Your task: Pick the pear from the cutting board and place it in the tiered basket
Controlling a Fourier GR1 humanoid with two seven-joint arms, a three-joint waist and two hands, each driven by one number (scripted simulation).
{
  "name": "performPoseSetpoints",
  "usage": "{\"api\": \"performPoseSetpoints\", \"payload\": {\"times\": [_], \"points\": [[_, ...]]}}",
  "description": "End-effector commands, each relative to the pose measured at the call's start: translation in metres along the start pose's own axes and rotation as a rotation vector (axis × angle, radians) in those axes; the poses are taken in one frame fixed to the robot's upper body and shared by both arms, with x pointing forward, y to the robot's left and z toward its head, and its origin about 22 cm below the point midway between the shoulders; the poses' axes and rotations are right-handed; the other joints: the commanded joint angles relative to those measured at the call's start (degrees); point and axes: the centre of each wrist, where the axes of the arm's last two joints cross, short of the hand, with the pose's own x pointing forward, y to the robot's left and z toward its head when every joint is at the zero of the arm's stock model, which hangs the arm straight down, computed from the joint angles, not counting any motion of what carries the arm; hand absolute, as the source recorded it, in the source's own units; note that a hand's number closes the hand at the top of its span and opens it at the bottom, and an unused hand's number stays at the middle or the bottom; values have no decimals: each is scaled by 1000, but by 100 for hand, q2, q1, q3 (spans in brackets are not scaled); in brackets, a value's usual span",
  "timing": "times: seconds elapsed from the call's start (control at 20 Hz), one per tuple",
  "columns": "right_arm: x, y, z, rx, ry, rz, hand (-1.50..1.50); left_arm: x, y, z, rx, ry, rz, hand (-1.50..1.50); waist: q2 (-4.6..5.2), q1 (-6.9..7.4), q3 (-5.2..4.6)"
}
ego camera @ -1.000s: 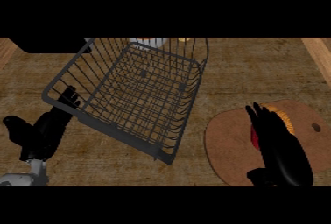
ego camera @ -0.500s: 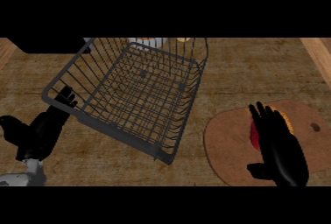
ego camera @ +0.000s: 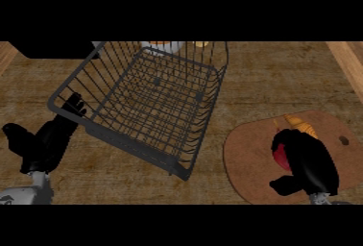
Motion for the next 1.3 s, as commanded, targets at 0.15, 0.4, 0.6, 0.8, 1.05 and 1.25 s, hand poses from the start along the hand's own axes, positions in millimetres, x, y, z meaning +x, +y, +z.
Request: {"api": "performPoseSetpoints", "payload": {"times": [0.15, 0.4, 0.6, 0.8, 1.05, 1.25], "points": [[-3, 41, -5, 2, -41, 105, 150, -4, 16, 5, -11, 18, 10, 0, 56, 19, 66], [-9, 18, 4, -120, -26, 75, 150, 12, -7, 3, 4, 8, -7, 0, 45, -17, 66], [-44, 9, 31, 27, 71, 14, 150, -3, -1, 3, 15, 6, -6, 0, 38, -102, 62], [-45, -17, 52, -125, 88, -90, 150, 3, -1, 7, 17, 5, -4, 0, 34, -63, 63], [-27, -52, 63, -395, -31, -439, 150, -10, 2, 6, 44, 26, 18, 0, 16, -171, 65], [-18, -92, 96, -484, -146, -543, 150, 9, 7, 5, 32, 3, -5, 0, 7, -146, 63]]}}
